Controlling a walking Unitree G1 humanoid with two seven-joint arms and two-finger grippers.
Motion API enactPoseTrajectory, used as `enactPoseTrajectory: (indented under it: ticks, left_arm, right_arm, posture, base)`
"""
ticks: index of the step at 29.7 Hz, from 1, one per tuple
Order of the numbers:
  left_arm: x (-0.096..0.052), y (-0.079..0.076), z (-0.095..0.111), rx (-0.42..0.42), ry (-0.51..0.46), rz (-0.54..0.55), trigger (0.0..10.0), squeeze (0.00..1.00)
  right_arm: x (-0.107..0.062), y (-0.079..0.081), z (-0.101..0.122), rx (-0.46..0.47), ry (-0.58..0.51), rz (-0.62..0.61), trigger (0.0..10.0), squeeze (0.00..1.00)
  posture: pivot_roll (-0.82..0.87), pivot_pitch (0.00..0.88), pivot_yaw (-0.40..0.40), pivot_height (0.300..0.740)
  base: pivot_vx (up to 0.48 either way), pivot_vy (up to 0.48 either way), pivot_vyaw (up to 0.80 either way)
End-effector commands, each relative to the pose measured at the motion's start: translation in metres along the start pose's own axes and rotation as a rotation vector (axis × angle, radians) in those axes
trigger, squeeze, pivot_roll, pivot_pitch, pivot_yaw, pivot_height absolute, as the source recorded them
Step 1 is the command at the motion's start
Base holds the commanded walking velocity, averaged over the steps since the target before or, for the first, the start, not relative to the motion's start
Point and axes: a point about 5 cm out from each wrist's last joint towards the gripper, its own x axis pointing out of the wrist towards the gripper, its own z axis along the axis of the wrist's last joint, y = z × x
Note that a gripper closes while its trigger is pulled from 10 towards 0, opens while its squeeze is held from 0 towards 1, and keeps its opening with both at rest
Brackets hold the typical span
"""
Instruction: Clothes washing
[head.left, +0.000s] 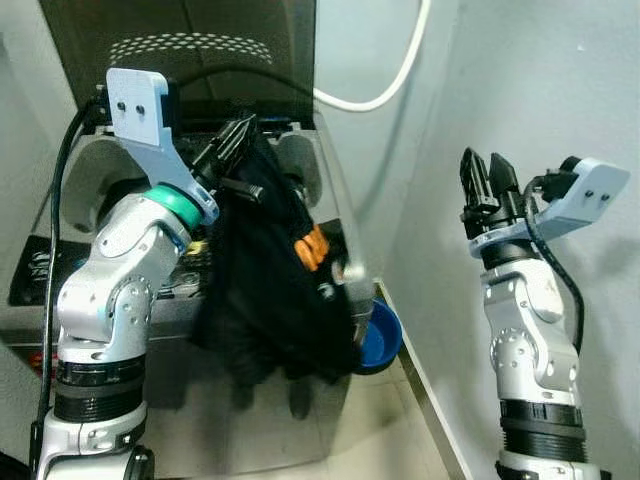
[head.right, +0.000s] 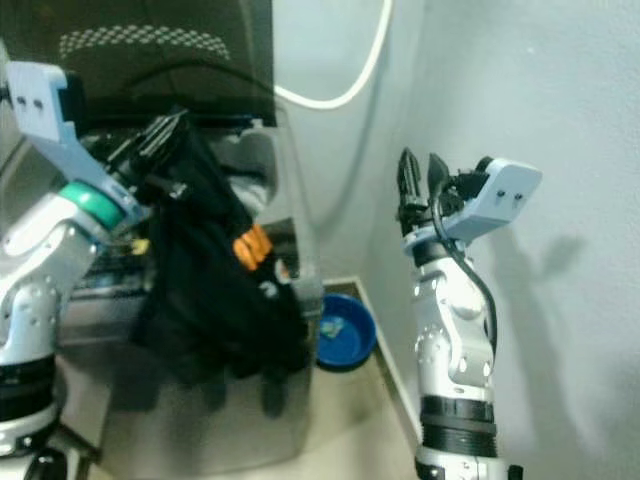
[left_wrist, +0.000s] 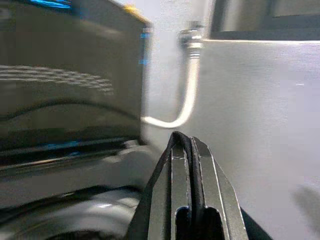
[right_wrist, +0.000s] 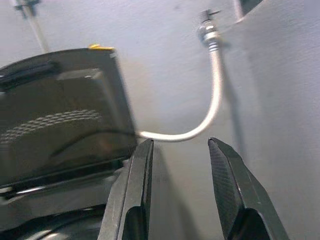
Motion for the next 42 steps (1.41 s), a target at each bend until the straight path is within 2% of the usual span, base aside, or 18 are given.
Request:
enactPoseTrajectory:
  ticks: [1,6,17,21,23,24,25,30,31,33,34,35,37,38,39,40,41,42]
  left_arm:
    - [-0.001,0.001,0.005,0.016,-0.019,0.002,10.0,0.0]
    - [0.0,0.002,0.005,0.019,-0.018,0.007,10.0,0.0]
    - [0.001,0.004,0.004,0.047,-0.014,0.024,10.0,0.0]
    - [0.003,0.004,0.003,0.093,-0.018,0.02,10.0,0.0]
    - [0.013,0.005,0.007,0.203,-0.055,0.032,10.0,0.0]
    - [0.013,0.005,0.007,0.203,-0.055,0.032,10.0,0.0]
    - [0.018,0.006,0.009,0.239,-0.072,0.038,10.0,0.0]
    - [0.055,0.012,0.032,0.477,-0.212,0.117,10.0,0.0]
    - [0.055,0.012,0.032,0.477,-0.212,0.117,10.0,0.0]
    - [0.072,0.015,0.043,0.595,-0.255,0.138,10.0,0.0]
    - [0.072,0.015,0.043,0.595,-0.255,0.138,10.0,0.0]
    - [0.087,0.011,0.055,0.729,-0.296,0.145,10.0,0.0]
    - [0.087,0.011,0.055,0.729,-0.296,0.145,10.0,0.0]
    - [0.096,0.004,0.063,0.859,-0.329,0.157,10.0,0.0]
    - [0.096,0.004,0.063,0.859,-0.329,0.157,10.0,0.0]
    - [0.102,0.001,0.054,0.87,-0.271,0.117,10.0,0.0]
    - [0.102,0.001,0.054,0.87,-0.271,0.117,10.0,0.0]
    - [0.106,0.003,0.038,0.806,-0.155,0.072,10.0,0.0]
  right_arm:
    - [-0.001,0.001,-0.002,-0.001,0.004,0.003,10.0,0.0]
    - [-0.001,0.0,-0.001,-0.004,0.003,0.001,10.0,0.0]
    - [-0.002,0.001,-0.001,-0.01,-0.002,-0.001,10.0,0.0]
    - [-0.001,0.003,-0.001,-0.031,-0.004,0.017,10.0,0.0]
    - [0.003,0.015,0.001,-0.058,-0.017,0.083,10.0,0.0]
    - [0.003,0.015,0.001,-0.058,-0.017,0.083,10.0,0.0]
    - [0.005,0.021,0.001,-0.066,-0.024,0.112,10.0,0.0]
    - [0.038,0.059,0.022,-0.049,-0.138,0.245,10.0,0.0]
    - [0.038,0.059,0.022,-0.049,-0.138,0.245,10.0,0.0]
    - [0.048,0.068,0.037,-0.057,-0.203,0.259,10.0,0.0]
    - [0.048,0.068,0.037,-0.057,-0.203,0.259,10.0,0.0]
    - [0.049,0.073,0.047,-0.066,-0.248,0.261,10.0,0.0]
    - [0.049,0.073,0.047,-0.066,-0.248,0.261,10.0,0.0]
    - [0.043,0.074,0.051,-0.067,-0.263,0.254,10.0,0.0]
    - [0.043,0.074,0.051,-0.067,-0.263,0.254,10.0,0.0]
    - [0.038,0.071,0.049,-0.074,-0.255,0.242,10.0,0.0]
    - [0.038,0.071,0.049,-0.074,-0.255,0.242,10.0,0.0]
    - [0.033,0.068,0.047,-0.084,-0.244,0.23,10.0,0.0]
  posture:
    - [-0.02,0.047,0.043,0.74]
    - [-0.02,0.053,0.044,0.74]
    - [-0.02,0.057,0.046,0.74]
    - [-0.02,0.062,0.044,0.74]
    - [-0.02,0.071,0.039,0.74]
    - [-0.02,0.071,0.039,0.74]
    - [-0.02,0.071,0.039,0.74]
    - [-0.04,0.098,0.039,0.74]
    - [-0.04,0.098,0.039,0.74]
    - [-0.04,0.121,0.033,0.74]
    - [-0.04,0.121,0.033,0.74]
    - [-0.05,0.137,0.036,0.74]
    - [-0.05,0.137,0.036,0.74]
    - [-0.06,0.158,0.046,0.74]
    - [-0.06,0.158,0.046,0.74]
    - [-0.08,0.173,0.051,0.74]
    - [-0.08,0.173,0.051,0.74]
    - [-0.08,0.184,0.055,0.74]
  base:
    - [0.0,0.48,0.0]
    - [0.0,0.48,0.0]
    - [0.0,0.0,0.0]
    - [0.0,0.0,0.0]
    - [0.0,0.0,0.0]
    - [0.0,0.0,0.0]
    - [0.0,0.0,0.0]
    - [0.0,0.0,0.0]
    - [0.0,0.0,0.0]
    - [0.0,0.0,0.0]
    - [0.0,0.0,0.0]
    - [0.0,0.0,0.0]
    - [0.0,0.0,0.0]
    - [0.0,0.0,0.0]
    - [0.0,0.0,0.0]
    - [0.0,0.0,0.0]
    - [0.0,0.0,0.0]
    - [0.0,0.0,0.0]
